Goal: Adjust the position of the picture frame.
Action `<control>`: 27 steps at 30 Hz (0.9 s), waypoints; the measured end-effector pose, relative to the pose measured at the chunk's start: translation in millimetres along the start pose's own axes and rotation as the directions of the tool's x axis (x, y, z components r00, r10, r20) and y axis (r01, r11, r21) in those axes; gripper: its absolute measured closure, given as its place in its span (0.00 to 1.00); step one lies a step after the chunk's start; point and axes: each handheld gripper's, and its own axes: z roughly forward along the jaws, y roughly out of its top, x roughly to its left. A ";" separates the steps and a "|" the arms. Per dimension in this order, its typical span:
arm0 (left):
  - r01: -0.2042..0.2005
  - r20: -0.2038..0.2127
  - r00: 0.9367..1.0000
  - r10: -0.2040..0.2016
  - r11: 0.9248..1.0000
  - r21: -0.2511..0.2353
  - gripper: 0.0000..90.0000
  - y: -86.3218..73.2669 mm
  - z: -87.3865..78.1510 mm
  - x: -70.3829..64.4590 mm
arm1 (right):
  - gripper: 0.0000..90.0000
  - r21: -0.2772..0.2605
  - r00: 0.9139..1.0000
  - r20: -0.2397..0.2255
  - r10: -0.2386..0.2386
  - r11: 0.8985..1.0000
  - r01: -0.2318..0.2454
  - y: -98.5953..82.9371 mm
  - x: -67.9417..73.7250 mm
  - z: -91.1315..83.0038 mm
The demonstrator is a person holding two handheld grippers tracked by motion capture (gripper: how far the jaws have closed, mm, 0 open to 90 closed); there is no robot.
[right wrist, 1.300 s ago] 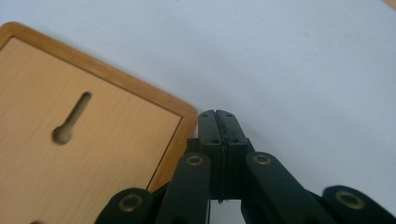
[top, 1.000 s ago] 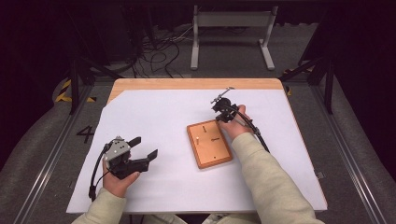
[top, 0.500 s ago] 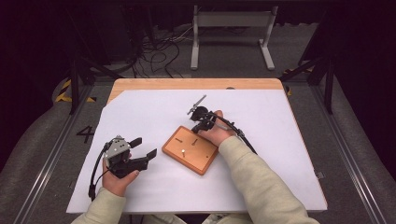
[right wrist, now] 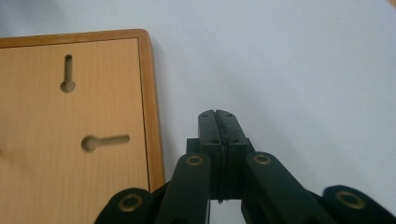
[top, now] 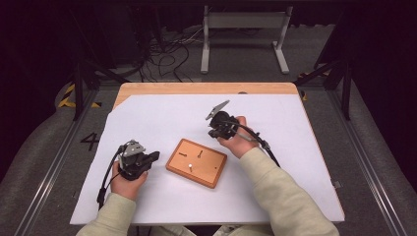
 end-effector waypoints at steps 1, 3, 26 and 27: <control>0.001 0.008 1.000 -0.001 1.000 0.031 1.00 0.4 5.8 -1.3 | 1.00 -0.018 1.000 0.004 0.012 1.000 -0.012 -6.5 -2.9 -10.2; -0.004 0.026 1.000 0.002 0.997 0.074 1.00 0.5 12.8 -4.7 | 1.00 -0.037 0.999 0.004 0.038 0.999 -0.038 -16.8 -5.9 -23.8; -0.193 0.310 0.941 0.137 0.968 0.160 1.00 4.7 29.5 -68.9 | 1.00 -0.135 0.974 0.020 0.224 0.966 -0.219 -129.2 -19.2 -92.0; -0.203 0.320 0.937 0.143 0.966 0.162 1.00 4.9 30.2 -72.3 | 1.00 -0.137 0.974 0.016 0.228 0.965 -0.223 -133.0 -19.1 -92.9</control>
